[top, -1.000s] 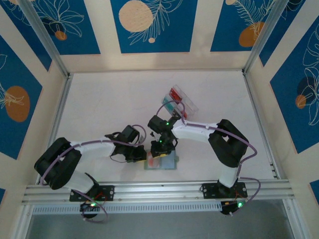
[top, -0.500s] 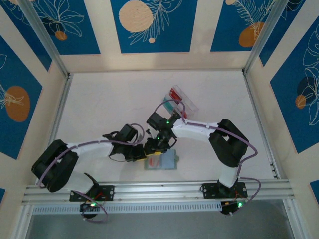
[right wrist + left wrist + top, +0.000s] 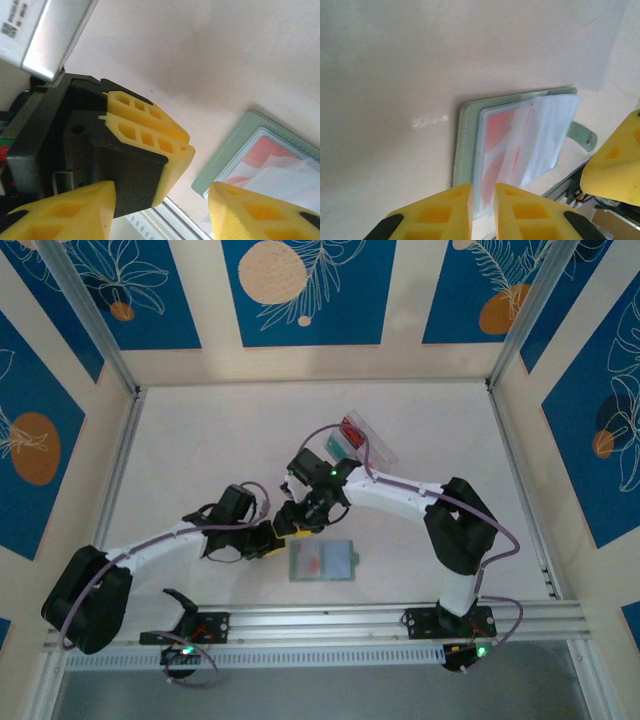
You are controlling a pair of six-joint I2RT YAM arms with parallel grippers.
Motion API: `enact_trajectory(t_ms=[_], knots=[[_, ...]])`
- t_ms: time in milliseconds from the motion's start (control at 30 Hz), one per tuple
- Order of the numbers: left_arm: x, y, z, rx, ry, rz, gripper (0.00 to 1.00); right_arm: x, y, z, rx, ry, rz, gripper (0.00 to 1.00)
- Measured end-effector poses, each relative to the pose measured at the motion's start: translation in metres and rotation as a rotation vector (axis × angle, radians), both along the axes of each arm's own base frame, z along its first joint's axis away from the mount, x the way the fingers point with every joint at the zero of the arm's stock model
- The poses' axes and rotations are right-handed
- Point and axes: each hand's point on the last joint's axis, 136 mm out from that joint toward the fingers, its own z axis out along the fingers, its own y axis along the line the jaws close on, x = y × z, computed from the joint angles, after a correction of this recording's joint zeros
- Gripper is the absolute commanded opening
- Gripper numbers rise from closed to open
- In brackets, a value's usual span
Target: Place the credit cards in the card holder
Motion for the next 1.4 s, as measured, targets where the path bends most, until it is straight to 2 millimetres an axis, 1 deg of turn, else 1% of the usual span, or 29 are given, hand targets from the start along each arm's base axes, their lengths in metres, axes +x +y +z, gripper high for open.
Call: enact_trajectory(t_ms=[100, 167, 233, 267, 333, 400, 500, 533, 600, 633, 700, 800, 900, 1067, 1100, 1233, 1400], knots=[[-0.001, 0.004, 0.0, 0.002, 0.006, 0.01, 0.19, 0.008, -0.002, 0.007, 0.011, -0.015, -0.012, 0.52], [-0.004, 0.007, 0.0, 0.014, 0.011, 0.005, 0.19, 0.016, -0.011, 0.011, 0.003, -0.026, -0.036, 0.46], [-0.007, 0.009, 0.002, 0.028, 0.018, -0.003, 0.19, 0.027, -0.027, 0.017, -0.011, -0.05, -0.075, 0.34], [-0.006, 0.009, 0.004, 0.033, 0.014, -0.009, 0.19, 0.035, -0.036, 0.021, -0.024, -0.062, -0.102, 0.32], [-0.003, 0.006, 0.013, 0.032, -0.002, -0.02, 0.19, 0.056, -0.062, 0.029, -0.058, -0.11, -0.173, 0.31], [0.0, 0.0, 0.022, 0.026, -0.028, -0.036, 0.19, 0.078, -0.093, 0.035, -0.11, -0.149, -0.253, 0.32], [0.003, -0.01, 0.032, 0.013, -0.061, -0.065, 0.19, 0.115, -0.141, 0.042, -0.213, -0.219, -0.369, 0.39], [0.003, -0.013, 0.033, 0.012, -0.062, -0.075, 0.19, 0.128, -0.159, 0.044, -0.263, -0.248, -0.407, 0.41], [0.001, -0.019, 0.029, 0.015, -0.056, -0.093, 0.19, 0.148, -0.186, 0.047, -0.357, -0.298, -0.453, 0.46], [0.0, -0.021, 0.025, 0.021, -0.047, -0.103, 0.19, 0.158, -0.196, 0.048, -0.403, -0.326, -0.464, 0.49], [-0.003, -0.024, 0.018, 0.036, -0.029, -0.119, 0.19, 0.173, -0.209, 0.046, -0.488, -0.368, -0.465, 0.52], [-0.005, -0.031, 0.013, 0.043, -0.019, -0.139, 0.19, 0.19, -0.218, 0.035, -0.591, -0.4, -0.439, 0.53], [-0.004, -0.038, 0.015, 0.034, -0.026, -0.147, 0.19, 0.203, -0.224, 0.018, -0.681, -0.413, -0.397, 0.53], [-0.004, -0.043, 0.017, 0.023, -0.039, -0.154, 0.19, 0.213, -0.229, -0.007, -0.778, -0.412, -0.332, 0.53], [-0.004, -0.043, 0.017, 0.023, -0.038, -0.152, 0.19, 0.213, -0.228, -0.01, -0.785, -0.413, -0.318, 0.53], [-0.002, -0.043, 0.017, 0.025, -0.042, -0.145, 0.19, 0.216, -0.223, -0.007, -0.805, -0.448, -0.289, 0.52], [0.0, -0.045, 0.019, 0.016, -0.049, -0.139, 0.19, 0.217, -0.221, -0.016, -0.86, -0.464, -0.248, 0.51]])
